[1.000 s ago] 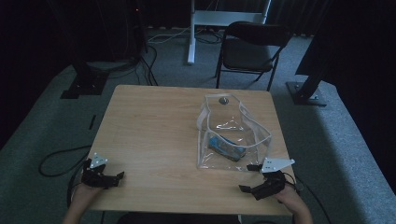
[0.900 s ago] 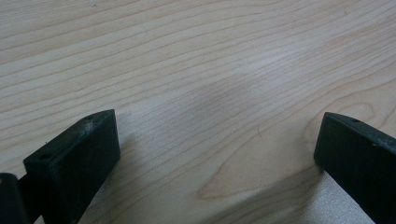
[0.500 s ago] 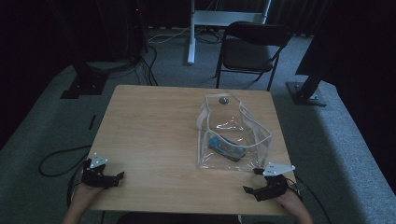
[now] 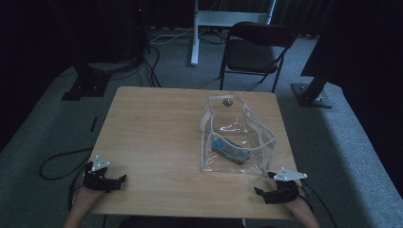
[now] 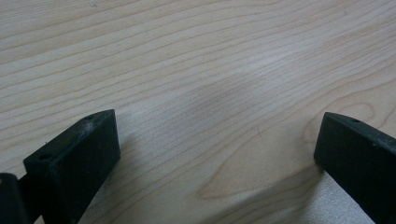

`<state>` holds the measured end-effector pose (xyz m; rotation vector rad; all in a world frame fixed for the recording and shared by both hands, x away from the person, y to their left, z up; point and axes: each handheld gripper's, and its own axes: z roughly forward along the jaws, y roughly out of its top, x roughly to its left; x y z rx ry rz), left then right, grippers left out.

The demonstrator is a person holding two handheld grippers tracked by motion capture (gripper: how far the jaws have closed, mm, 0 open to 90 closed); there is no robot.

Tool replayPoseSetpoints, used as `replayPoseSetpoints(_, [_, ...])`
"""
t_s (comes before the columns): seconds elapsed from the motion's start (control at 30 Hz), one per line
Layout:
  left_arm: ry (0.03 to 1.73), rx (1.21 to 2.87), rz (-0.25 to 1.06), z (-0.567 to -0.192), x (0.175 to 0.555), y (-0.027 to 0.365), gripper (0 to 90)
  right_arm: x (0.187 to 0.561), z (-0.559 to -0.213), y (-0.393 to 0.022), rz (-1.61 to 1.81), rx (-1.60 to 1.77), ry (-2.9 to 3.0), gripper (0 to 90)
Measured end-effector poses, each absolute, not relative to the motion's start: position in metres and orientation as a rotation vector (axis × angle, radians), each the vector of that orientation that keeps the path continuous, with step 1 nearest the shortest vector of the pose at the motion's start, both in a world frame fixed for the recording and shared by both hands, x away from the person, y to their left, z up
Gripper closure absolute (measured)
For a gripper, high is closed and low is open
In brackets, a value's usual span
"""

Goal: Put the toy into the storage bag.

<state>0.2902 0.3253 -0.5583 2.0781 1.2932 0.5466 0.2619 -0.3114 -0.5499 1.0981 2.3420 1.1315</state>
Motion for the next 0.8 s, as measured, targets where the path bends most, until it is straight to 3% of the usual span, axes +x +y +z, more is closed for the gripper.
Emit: replayPoseSetpoints(0.8, [1.293,2.077,0.547,-0.5583,0.2902,0.3253,0.7,0.2661,-0.5603,-0.3135,1.078,1.335,2.072,10.7])
